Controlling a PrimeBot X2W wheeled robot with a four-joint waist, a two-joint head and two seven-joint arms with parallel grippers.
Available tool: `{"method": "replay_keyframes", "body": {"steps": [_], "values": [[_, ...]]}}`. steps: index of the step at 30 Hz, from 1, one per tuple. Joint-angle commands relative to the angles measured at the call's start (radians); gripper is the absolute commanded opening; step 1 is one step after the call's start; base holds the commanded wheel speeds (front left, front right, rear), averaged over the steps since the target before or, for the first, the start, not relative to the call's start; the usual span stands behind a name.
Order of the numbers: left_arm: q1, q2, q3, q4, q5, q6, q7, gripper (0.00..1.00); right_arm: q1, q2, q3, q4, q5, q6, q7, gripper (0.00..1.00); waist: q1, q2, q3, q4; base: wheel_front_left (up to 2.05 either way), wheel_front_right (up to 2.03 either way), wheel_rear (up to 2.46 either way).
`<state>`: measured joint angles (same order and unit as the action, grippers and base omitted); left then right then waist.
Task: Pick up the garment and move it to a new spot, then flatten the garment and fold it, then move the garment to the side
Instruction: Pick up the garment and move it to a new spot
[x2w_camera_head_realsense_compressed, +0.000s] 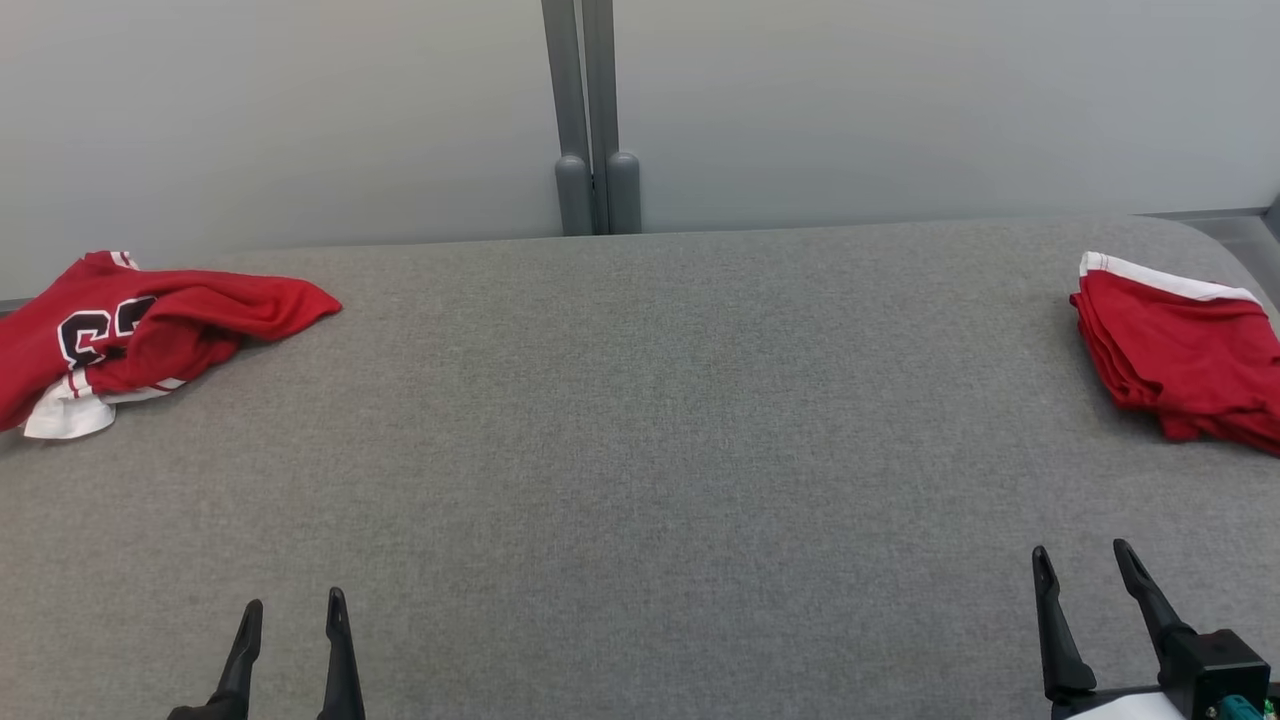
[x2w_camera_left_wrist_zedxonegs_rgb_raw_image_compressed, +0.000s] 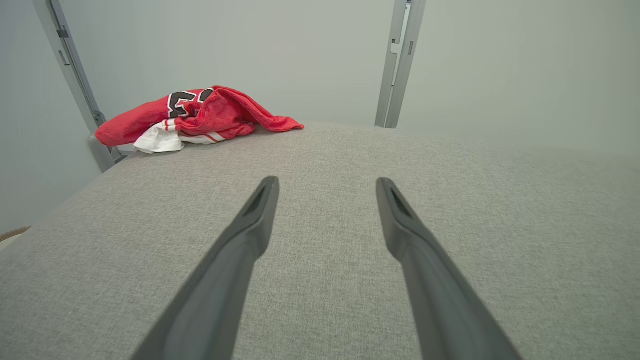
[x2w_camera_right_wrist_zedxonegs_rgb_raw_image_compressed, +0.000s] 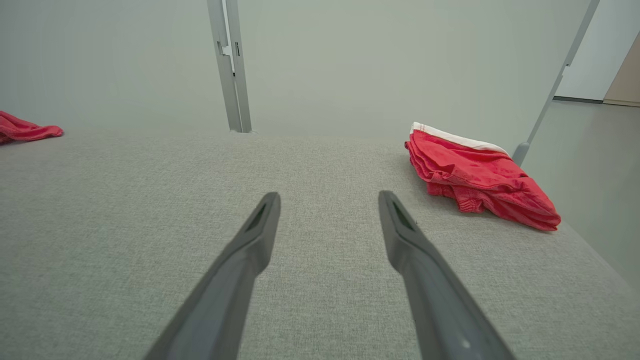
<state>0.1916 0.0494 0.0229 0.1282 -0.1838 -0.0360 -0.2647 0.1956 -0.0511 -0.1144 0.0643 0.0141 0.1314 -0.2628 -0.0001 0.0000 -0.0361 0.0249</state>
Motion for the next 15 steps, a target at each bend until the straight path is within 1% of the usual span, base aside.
{"method": "replay_keyframes", "body": {"steps": [1,5,8,12,15], "values": [[-0.007,0.003,-0.002,-0.005,-0.003,-0.001,0.001,1.00,-0.005,0.000,0.006,0.000,0.008,-0.001,-0.003,1.00,0.0001,0.0000,0.003,-0.002,0.00,0.00,0.00],[-0.017,0.003,-0.009,-0.004,0.001,-0.005,0.001,1.00,-0.012,0.000,0.016,-0.009,0.010,-0.001,-0.003,1.00,0.0001,0.0000,0.010,0.010,0.00,0.00,0.00],[-0.030,0.003,-0.012,0.000,0.000,-0.003,0.001,1.00,-0.009,-0.001,0.020,-0.018,0.015,-0.002,-0.003,1.00,0.0001,0.0000,0.010,0.047,0.00,0.00,0.00],[-0.037,0.003,-0.017,0.001,-0.011,0.008,0.001,1.00,-0.004,0.000,0.039,-0.023,0.025,-0.001,-0.003,1.00,0.0001,0.0000,0.003,0.144,0.00,0.00,0.00],[-0.023,0.003,-0.025,0.003,-0.017,0.016,0.001,1.00,-0.001,0.000,0.055,-0.024,0.034,-0.001,-0.003,1.00,0.0001,0.0000,-0.007,0.248,0.00,0.00,0.00]]}}
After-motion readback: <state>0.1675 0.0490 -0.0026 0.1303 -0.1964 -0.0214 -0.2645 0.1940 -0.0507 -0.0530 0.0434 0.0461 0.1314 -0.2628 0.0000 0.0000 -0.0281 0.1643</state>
